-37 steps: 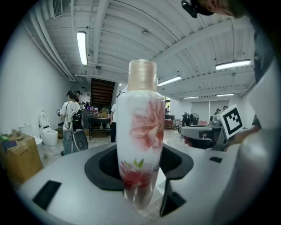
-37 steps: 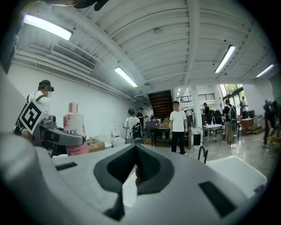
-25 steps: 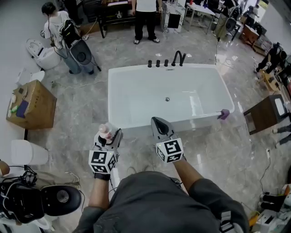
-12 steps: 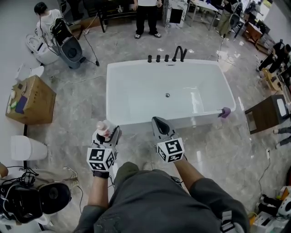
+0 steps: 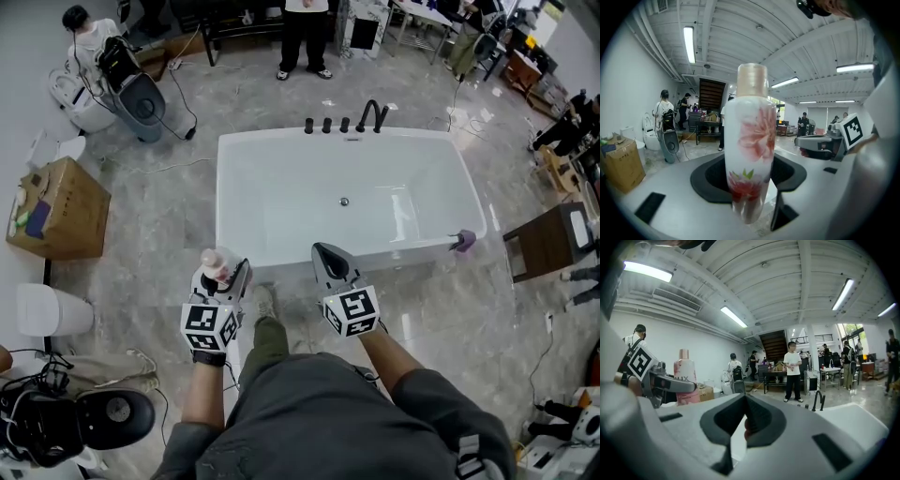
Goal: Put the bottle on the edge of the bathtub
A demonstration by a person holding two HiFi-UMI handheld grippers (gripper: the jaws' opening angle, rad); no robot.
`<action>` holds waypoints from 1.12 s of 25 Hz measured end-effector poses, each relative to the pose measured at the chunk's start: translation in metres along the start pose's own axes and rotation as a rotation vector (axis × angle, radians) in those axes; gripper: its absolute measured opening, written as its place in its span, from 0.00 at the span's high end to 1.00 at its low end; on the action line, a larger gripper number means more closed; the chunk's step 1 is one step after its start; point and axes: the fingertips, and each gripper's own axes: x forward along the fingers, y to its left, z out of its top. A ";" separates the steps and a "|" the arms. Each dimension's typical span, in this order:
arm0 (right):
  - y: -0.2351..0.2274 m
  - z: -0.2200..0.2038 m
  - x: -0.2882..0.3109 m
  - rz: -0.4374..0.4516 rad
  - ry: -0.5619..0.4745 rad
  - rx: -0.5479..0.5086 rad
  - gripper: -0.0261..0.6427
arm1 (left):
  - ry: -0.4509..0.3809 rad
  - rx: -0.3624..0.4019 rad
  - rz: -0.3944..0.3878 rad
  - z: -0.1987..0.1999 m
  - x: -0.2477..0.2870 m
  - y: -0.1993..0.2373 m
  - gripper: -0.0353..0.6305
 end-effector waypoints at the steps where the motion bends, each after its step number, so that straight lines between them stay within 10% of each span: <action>1: -0.002 0.000 0.006 -0.001 0.002 -0.003 0.96 | -0.001 -0.002 -0.002 0.000 0.006 0.004 0.61; 28: -0.075 0.028 0.272 -0.095 0.054 -0.016 0.96 | 0.066 -0.007 -0.127 0.025 0.247 0.176 0.61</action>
